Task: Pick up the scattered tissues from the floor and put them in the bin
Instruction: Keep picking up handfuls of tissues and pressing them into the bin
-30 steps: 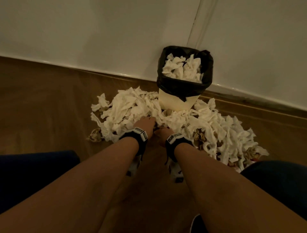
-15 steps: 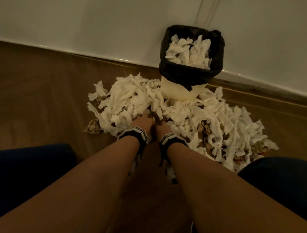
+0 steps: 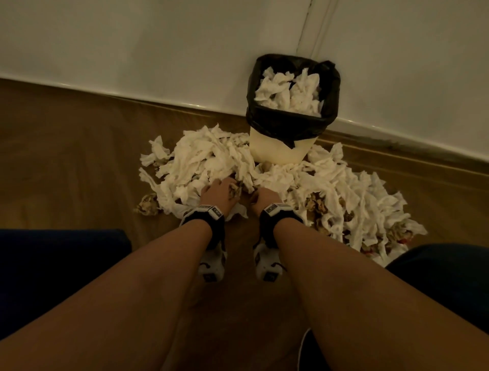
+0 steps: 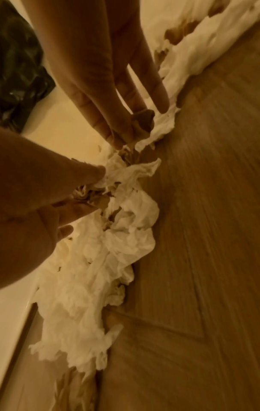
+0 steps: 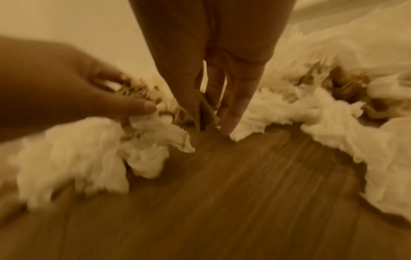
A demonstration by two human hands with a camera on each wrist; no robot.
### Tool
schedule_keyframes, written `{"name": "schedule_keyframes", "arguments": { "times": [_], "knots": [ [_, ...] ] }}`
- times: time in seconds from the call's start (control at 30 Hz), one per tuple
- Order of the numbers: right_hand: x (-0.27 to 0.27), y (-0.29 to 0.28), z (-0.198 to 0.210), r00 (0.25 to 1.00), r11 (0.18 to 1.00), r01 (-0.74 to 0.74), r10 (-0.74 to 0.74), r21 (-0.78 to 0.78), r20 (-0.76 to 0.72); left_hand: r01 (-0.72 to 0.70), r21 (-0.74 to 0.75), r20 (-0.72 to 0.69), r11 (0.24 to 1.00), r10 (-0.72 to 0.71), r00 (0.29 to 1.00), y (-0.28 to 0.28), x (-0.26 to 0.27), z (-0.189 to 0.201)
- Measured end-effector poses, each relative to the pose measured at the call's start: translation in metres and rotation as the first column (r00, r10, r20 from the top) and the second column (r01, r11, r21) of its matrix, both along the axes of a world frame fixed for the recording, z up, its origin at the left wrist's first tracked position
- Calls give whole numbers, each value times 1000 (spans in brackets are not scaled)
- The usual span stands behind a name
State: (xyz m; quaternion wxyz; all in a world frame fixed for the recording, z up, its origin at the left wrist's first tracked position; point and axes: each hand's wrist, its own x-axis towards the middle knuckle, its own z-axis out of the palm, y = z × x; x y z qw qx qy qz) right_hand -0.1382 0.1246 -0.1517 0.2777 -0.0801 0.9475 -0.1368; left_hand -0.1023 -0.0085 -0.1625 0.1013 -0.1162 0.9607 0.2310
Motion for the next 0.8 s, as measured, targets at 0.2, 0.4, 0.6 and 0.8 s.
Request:
{"name": "schedule_keyframes", "arguments": {
  "times": [0.2, 0.4, 0.6, 0.8],
  "knots": [
    [-9, 19, 39, 973, 939, 226, -230, -259, 14, -82, 230, -110, 970, 109, 988, 2, 6, 37],
    [-10, 33, 76, 833, 617, 535, -501, -577, 236, -216, 322, -128, 922, 269, 955, 3, -2, 82],
    [-12, 38, 121, 765, 271, 581, -504, -768, 401, -262, 523, -100, 811, 364, 926, -3, -5, 118],
    [-22, 48, 162, 775, 308, 424, -611, -851, 165, -233, 516, -117, 825, 336, 934, -11, -21, 169]
  ]
}}
